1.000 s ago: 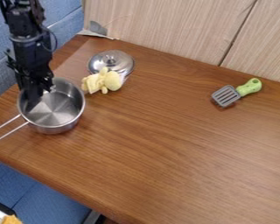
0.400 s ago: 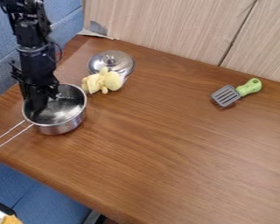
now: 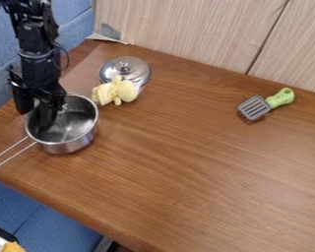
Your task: Move the pot near the left edge of the table
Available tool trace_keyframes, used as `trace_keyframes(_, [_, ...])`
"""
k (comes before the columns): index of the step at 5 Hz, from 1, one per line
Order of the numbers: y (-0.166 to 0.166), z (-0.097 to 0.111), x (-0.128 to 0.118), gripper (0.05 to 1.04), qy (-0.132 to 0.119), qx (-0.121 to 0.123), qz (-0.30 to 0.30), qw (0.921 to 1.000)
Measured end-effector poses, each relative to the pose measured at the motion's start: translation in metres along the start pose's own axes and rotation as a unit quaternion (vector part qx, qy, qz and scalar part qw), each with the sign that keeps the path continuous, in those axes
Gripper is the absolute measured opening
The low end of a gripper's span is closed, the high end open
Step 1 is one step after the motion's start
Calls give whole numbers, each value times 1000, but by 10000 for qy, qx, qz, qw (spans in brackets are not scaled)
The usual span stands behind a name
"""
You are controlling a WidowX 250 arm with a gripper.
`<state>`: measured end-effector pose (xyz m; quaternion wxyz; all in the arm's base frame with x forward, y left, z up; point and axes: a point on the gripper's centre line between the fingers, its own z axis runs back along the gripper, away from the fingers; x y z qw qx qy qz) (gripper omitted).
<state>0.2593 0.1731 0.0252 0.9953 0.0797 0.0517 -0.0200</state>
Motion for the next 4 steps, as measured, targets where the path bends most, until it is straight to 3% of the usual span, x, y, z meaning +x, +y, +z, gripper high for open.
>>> trace_keyframes(1, [-1,14,2,1011,-177,123,18,9998])
trace_keyframes(2, [-4,36,5,1008,-529,131,52,9985])
trace_keyframes(3, [-10,58,6,1001,-811,-21,84,9967])
trace_keyframes(4, [-13,86,17,1001,-1240,79,-52,9922])
